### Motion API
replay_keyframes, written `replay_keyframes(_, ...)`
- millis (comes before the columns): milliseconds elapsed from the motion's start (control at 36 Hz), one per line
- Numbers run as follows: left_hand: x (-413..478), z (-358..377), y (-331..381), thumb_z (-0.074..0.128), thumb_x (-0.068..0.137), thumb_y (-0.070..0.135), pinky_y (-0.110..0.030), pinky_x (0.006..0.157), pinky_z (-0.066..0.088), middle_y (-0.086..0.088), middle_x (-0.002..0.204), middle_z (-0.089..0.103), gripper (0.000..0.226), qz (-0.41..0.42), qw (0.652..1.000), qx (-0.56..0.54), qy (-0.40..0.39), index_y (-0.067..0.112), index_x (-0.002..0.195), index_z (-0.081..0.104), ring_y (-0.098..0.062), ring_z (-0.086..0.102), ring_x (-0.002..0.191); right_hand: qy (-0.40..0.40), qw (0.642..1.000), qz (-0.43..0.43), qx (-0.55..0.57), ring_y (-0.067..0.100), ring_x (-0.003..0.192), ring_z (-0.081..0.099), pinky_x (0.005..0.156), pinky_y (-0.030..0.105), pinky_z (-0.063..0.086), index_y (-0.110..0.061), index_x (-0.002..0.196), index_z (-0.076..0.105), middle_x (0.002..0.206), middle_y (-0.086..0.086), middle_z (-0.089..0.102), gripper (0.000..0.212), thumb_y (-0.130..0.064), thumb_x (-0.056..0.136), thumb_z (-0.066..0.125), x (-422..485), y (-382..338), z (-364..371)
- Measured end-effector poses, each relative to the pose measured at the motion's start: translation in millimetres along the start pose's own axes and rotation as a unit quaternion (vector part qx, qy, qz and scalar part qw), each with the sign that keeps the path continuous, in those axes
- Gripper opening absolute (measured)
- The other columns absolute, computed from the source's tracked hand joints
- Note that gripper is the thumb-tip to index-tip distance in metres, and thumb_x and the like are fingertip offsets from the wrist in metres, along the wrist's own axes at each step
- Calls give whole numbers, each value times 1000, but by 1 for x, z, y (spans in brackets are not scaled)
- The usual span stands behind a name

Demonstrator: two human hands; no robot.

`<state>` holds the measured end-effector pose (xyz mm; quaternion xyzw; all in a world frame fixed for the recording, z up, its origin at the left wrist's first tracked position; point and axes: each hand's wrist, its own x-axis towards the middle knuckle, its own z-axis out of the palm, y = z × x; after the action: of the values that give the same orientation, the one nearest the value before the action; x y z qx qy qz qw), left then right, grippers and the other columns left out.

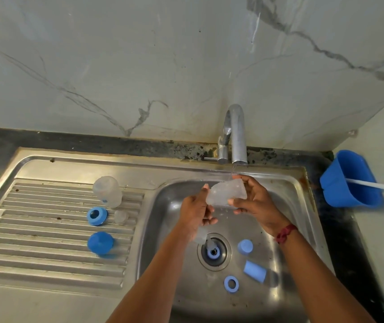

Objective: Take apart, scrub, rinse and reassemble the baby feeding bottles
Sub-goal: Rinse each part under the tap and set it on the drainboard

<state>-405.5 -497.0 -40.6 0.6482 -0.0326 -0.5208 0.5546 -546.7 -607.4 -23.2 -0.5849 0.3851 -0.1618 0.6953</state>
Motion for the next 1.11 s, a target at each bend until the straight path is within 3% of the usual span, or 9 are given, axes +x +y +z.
replay_keyframes(194,5,-14,-7,53,98,50,-34,71,55,-3,97,67,34,-35,994,78,74,19,110,59,-19,64,84,66,980,-11,-188,15,82,67,53,27,56,-23,105,62,99,-1,67,42,-30,72,87,11,-1,22)
replay_keyframes(278,7,-21,-9,57,99,36,-31,66,51,-4,93,64,25,-17,993,48,110,14,111,60,-18,62,79,99,952,-28,-289,8,81,63,60,26,56,-23,102,62,91,-11,64,47,-45,69,86,10,-3,30)
replay_keyframes(361,7,-25,-13,58,98,30,-31,69,51,-4,94,66,25,-6,992,46,117,12,116,61,-18,62,80,72,959,-46,-269,14,87,64,67,29,58,-22,106,62,97,-9,64,50,-42,69,87,11,-2,38)
replay_keyframes(472,5,-27,-15,59,99,26,-28,65,50,-2,87,65,33,4,993,33,112,11,129,57,-16,61,78,145,929,-41,-338,19,99,58,82,28,48,-15,119,61,110,1,63,62,-36,67,88,14,0,38)
replay_keyframes(583,1,-27,-14,60,98,23,-27,68,51,-1,95,66,33,21,995,26,97,13,129,56,-16,63,82,99,935,-28,-340,18,94,59,80,27,49,-15,115,64,109,3,63,58,-30,65,90,11,0,43)
replay_keyframes(667,-1,-26,-14,62,98,24,-29,74,51,2,102,66,35,40,996,32,74,21,132,54,-13,63,89,122,907,-61,-399,17,96,52,80,20,37,-16,118,63,108,0,49,63,-25,62,90,14,-6,46)
replay_keyframes(833,-4,-23,-16,56,83,-11,-15,84,45,8,132,58,61,125,967,220,-37,29,130,53,-7,56,118,107,896,-76,-424,12,93,49,82,18,38,-16,118,63,111,-2,42,60,-21,65,88,17,-19,53)
replay_keyframes(944,-3,-15,-11,84,75,11,-4,78,42,13,118,65,64,160,958,232,-61,24,130,54,7,58,105,80,925,-81,-364,11,92,63,77,21,46,-19,108,70,101,-4,68,47,-27,66,88,17,-31,55)
replay_keyframes(1111,-3,1,-7,85,63,47,-35,70,56,-2,88,75,52,132,977,163,-49,14,100,68,-14,69,76,152,954,-45,-253,-2,79,57,64,14,43,-24,122,60,87,-12,61,53,-54,80,73,17,-25,45)
